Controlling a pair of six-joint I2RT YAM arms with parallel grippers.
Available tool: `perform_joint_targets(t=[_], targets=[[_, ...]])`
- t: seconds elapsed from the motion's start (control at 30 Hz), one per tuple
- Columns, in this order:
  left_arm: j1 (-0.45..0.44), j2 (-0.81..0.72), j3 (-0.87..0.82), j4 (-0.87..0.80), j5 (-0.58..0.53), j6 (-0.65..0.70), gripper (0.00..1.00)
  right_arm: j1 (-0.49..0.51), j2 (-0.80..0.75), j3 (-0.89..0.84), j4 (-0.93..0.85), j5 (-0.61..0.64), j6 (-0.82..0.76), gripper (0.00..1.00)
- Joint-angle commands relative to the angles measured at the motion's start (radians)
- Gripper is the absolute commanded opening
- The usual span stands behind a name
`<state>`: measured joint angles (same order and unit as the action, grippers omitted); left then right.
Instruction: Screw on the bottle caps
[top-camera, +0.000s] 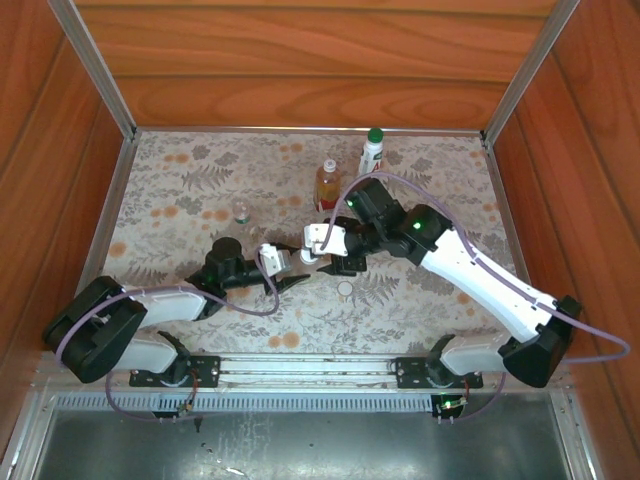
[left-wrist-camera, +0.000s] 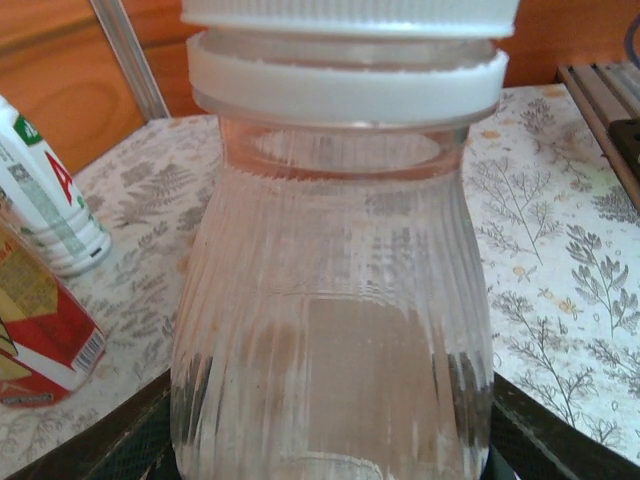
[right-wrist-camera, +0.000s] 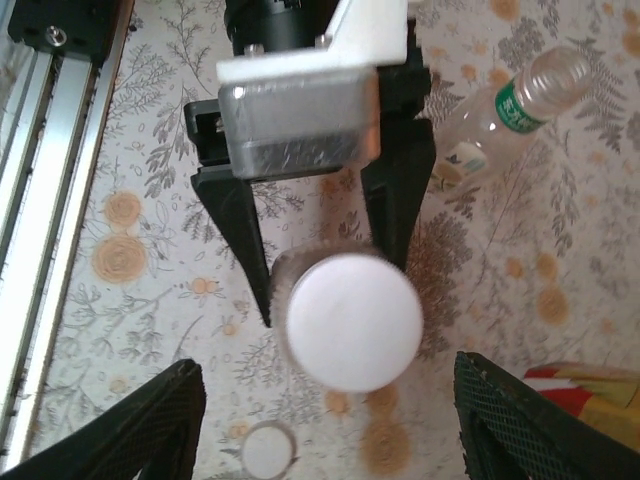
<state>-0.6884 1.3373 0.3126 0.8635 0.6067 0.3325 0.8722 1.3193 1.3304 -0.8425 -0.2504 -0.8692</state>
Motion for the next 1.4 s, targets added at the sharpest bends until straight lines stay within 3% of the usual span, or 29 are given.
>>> perform_joint_targets(t=[0.0, 0.2, 0.53, 0.9, 1.03, 1.2, 1.3, 1.37], targets=[[-0.004, -0.019, -0.009, -0.046, 0.008, 0.031, 0.62, 0.018, 0.04, 0.046, -0.047, 0.005, -0.102, 0.68], [-0.003, -0.033, -0.01, -0.051, 0.008, 0.024, 0.62, 0.025, 0.084, 0.081, -0.082, -0.035, -0.113, 0.65], [-0.004, -0.039, 0.0, -0.059, 0.004, -0.01, 0.61, 0.026, 0.116, 0.087, -0.074, -0.019, -0.093, 0.53], [-0.004, -0.074, -0.015, -0.063, 0.007, -0.001, 0.61, 0.027, 0.138, 0.092, -0.066, 0.005, -0.082, 0.46], [-0.004, -0.077, -0.013, -0.064, -0.001, 0.006, 0.61, 0.027, 0.138, 0.099, -0.071, -0.009, -0.051, 0.36], [-0.005, -0.083, 0.021, -0.063, -0.103, 0.02, 0.61, 0.028, 0.122, 0.07, -0.018, 0.018, 0.125, 0.18], [-0.017, -0.058, 0.071, -0.063, -0.186, 0.044, 0.6, 0.027, 0.111, 0.04, 0.073, 0.11, 0.427, 0.06], [-0.031, -0.024, 0.106, -0.064, -0.248, 0.078, 0.59, 0.028, 0.11, 0.044, 0.122, 0.243, 0.714, 0.03]])
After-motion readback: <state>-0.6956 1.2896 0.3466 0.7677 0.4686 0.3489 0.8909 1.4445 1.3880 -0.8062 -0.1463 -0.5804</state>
